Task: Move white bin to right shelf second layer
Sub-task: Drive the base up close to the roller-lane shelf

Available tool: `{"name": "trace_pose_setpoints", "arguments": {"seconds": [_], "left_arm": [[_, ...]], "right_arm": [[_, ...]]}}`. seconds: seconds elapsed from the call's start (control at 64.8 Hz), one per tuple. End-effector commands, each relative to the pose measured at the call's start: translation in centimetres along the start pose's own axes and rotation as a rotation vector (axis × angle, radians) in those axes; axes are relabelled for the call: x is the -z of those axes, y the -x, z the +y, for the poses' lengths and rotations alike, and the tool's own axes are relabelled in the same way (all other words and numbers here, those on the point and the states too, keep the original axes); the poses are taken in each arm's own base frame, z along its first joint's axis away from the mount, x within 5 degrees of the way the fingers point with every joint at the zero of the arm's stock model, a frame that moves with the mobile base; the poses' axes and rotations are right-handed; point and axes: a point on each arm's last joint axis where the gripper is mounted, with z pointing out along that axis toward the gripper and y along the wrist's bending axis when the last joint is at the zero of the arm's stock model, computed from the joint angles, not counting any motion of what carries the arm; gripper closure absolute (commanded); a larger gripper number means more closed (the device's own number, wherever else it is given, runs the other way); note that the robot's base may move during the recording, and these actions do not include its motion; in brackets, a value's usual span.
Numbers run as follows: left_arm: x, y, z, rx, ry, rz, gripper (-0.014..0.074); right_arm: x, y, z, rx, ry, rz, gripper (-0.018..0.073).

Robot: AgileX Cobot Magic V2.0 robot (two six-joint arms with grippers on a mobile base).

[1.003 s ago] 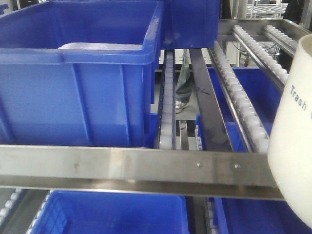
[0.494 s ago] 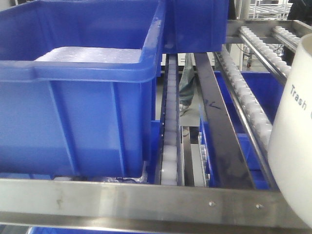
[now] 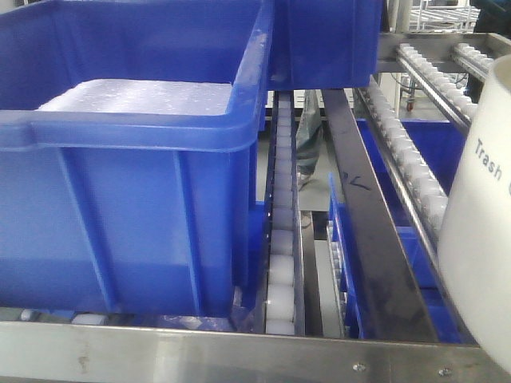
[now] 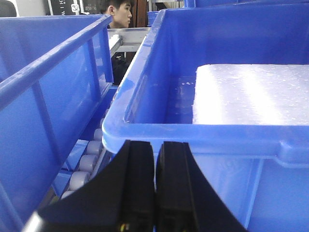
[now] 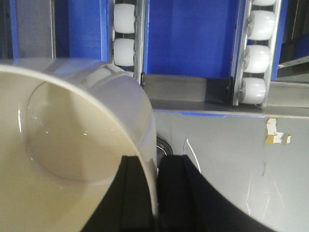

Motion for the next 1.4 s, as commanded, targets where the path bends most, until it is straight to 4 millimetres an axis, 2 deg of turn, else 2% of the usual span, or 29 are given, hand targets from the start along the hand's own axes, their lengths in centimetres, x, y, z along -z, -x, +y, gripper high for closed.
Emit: {"name": "trace_pose_setpoints", "arguments": {"seconds": [0.0, 0.802, 1.065, 1.204, 1.389], "left_arm": [[0.0, -0.4, 0.0, 0.009, 0.008, -0.062, 0.0512], [0.0, -0.4, 0.0, 0.009, 0.008, -0.062, 0.0512], [0.0, -0.4, 0.0, 0.009, 0.008, -0.062, 0.0512], [0.0, -0.4, 0.0, 0.009, 0.008, -0.062, 0.0512], [0.0, -0.4, 0.0, 0.009, 0.008, -0.062, 0.0512]], "right_arm": [[0.8, 0.8, 0.1, -0.002, 0.018, -0.068, 0.049], [0.9, 1.0, -0.2, 0.028, -0.01, -0.092, 0.049], [2.7, 2.1, -0.5, 0.083, -0.048, -0.166, 0.049], [3.4, 3.0, -1.7, 0.048, -0.09, -0.207, 0.049], [2.8, 4.0, -3.3, 0.055, -0.124, -0.201, 0.049]]}}
